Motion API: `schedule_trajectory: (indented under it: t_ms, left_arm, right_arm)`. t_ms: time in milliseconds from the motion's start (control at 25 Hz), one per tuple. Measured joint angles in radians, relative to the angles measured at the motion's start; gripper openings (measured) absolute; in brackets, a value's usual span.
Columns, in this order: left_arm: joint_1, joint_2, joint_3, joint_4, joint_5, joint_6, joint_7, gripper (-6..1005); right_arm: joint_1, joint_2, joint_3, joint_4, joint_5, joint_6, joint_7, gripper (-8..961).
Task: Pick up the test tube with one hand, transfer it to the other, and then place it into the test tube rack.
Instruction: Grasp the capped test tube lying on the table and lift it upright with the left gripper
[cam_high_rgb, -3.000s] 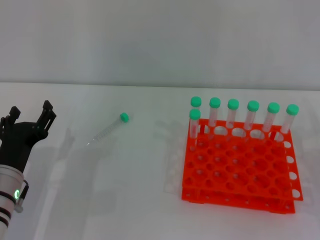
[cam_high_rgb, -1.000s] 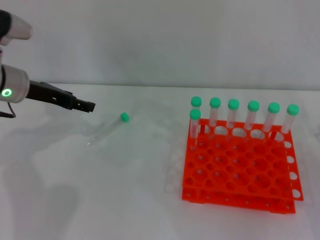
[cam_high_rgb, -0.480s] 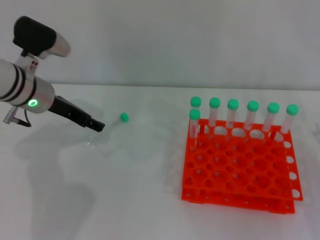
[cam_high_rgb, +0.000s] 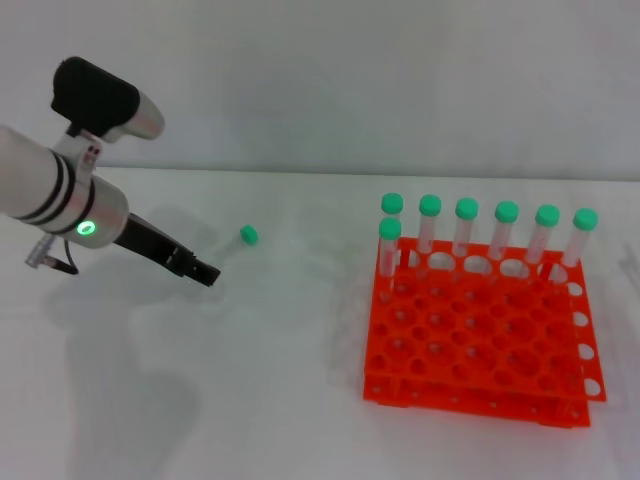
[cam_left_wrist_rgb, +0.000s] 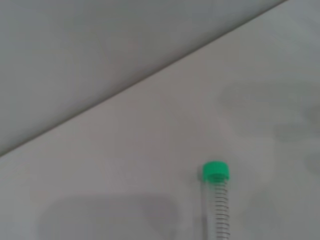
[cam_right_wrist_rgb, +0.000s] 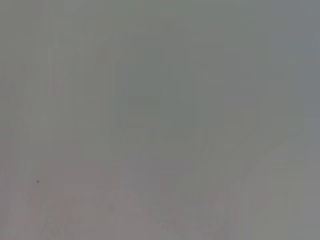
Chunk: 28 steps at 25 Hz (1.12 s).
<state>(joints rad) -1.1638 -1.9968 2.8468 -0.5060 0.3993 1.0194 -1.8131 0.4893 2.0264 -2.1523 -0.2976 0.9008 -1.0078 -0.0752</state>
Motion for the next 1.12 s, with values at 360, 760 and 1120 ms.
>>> schedule_trajectory:
  t_ms: [360,760,1120]
  left_arm:
    - [0.021,-0.007,-0.001,0.039,-0.021,-0.054,0.000,870]
    - [0.035,-0.003,-0.003,0.066,-0.039,-0.070,-0.002,648]
    - [0.048,-0.002,-0.003,0.086,-0.040,-0.117,-0.005,420]
  right_arm:
    - [0.001,0.002,-0.003,0.000,-0.002,0.000,0.000,863]
    - [0.002,0.002,-0.003,0.000,-0.004,0.000,0.039,863]
    - [0.004,0.001,-0.004,0.000,-0.011,0.000,0.040,863]
